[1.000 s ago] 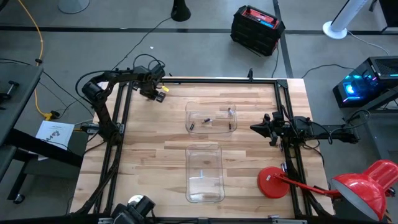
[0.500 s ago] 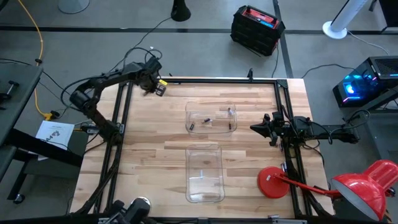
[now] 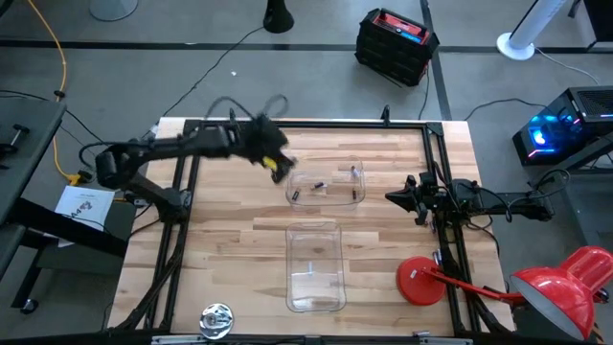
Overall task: Sort batteries
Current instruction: Put the black battery into the top transparent bin
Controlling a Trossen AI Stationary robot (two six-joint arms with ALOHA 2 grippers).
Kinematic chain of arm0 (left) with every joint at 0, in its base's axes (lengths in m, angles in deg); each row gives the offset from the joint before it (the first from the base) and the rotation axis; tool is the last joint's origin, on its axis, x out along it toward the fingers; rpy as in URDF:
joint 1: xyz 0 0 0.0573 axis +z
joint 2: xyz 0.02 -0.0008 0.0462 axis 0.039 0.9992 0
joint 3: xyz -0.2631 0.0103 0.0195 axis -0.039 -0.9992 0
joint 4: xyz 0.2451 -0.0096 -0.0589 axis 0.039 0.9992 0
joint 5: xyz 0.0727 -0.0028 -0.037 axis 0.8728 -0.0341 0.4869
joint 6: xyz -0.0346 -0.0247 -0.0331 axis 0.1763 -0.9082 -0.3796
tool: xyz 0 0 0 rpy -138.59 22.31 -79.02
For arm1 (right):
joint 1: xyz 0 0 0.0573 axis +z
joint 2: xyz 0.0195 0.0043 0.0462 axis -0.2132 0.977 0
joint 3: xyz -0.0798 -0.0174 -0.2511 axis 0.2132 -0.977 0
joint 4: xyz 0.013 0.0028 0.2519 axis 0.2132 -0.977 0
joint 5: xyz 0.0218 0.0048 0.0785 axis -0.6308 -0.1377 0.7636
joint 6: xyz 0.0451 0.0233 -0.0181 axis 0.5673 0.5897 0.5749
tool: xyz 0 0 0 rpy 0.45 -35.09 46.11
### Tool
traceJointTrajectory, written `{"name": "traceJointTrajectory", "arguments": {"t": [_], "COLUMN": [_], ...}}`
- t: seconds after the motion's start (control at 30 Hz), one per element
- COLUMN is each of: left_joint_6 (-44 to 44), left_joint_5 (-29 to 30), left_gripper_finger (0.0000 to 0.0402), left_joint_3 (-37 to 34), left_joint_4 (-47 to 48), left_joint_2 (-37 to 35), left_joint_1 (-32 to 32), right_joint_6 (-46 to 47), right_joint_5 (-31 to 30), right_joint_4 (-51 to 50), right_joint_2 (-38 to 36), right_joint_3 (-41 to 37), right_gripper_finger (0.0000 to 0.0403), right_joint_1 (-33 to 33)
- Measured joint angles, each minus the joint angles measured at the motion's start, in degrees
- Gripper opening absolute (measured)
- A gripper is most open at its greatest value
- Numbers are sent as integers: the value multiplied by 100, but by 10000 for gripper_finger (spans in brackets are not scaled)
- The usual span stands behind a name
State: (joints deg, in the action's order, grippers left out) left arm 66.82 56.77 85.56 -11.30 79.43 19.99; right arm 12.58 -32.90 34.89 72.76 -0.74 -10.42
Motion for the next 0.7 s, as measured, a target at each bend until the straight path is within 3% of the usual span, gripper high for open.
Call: {"name": "traceJointTrajectory", "arguments": {"t": [0.13,0.27,0.37,0.47,0.57,0.7], "left_joint_6": [99,24,84,162,73,455], "left_joint_5": [641,719,830,1374,1891,1923], "left_gripper_finger": [59,130,179,213,227,226], "left_joint_3": [0,2,187,390,472,395], "left_joint_4": [-324,39,801,1738,2486,2807], "left_joint_2": [149,189,189,182,182,312], "left_joint_1": [-688,-411,214,1007,1931,3111], "right_joint_6": [0,-1,-1,0,0,0], "right_joint_5": [0,-1,-1,-2,0,-2], "right_joint_4": [0,0,0,0,1,0], "right_joint_2": [0,0,0,0,0,0], "right_joint_3": [0,0,0,0,0,0], "right_gripper_finger": [0,0,0,0,0,0], "right_joint_1": [0,0,-1,-1,-2,0]}}
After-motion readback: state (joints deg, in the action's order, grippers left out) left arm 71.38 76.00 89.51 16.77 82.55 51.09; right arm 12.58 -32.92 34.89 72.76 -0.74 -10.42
